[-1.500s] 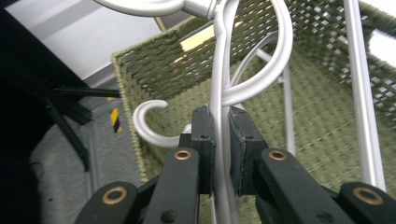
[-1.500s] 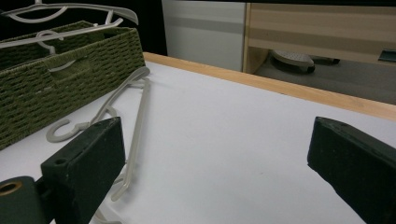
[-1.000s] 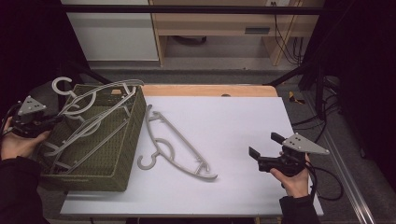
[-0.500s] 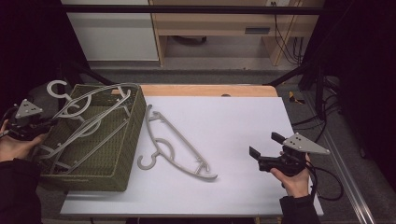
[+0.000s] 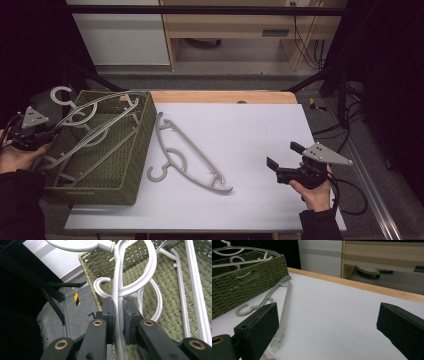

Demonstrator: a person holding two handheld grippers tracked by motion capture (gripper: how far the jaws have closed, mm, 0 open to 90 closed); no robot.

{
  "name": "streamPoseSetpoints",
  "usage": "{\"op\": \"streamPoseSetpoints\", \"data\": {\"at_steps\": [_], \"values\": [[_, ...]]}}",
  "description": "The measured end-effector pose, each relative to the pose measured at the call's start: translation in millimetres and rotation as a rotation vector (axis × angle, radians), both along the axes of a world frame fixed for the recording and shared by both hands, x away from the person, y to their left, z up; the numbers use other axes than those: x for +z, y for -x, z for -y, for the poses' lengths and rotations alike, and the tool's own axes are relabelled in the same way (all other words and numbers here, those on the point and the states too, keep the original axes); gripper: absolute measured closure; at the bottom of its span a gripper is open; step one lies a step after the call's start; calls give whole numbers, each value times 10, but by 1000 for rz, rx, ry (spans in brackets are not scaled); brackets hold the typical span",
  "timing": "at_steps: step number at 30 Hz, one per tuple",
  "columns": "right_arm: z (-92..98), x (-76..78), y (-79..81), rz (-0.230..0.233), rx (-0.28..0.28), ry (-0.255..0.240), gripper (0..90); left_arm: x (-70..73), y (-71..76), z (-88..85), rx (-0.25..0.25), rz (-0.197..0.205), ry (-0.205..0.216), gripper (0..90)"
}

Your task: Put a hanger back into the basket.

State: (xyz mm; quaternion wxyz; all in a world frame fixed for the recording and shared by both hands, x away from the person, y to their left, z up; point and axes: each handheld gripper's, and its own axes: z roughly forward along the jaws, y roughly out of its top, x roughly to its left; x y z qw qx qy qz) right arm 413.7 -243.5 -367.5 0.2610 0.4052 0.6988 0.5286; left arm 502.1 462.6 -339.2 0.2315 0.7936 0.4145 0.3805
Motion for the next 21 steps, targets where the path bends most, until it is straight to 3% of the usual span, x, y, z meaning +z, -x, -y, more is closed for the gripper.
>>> {"op": "streamPoseSetpoints", "data": {"at_steps": [5, 16, 21], "values": [[10, 4, 5, -1, 1, -4, 43, -48, -28, 53, 3, -17, -31, 815], [-7, -1, -1, -2, 1, 0, 43, -285, -46, 51, 14, -19, 36, 815], [-17, -7, -5, -2, 2, 1, 43, -342, -48, 103, -19, -52, -27, 814]]}}
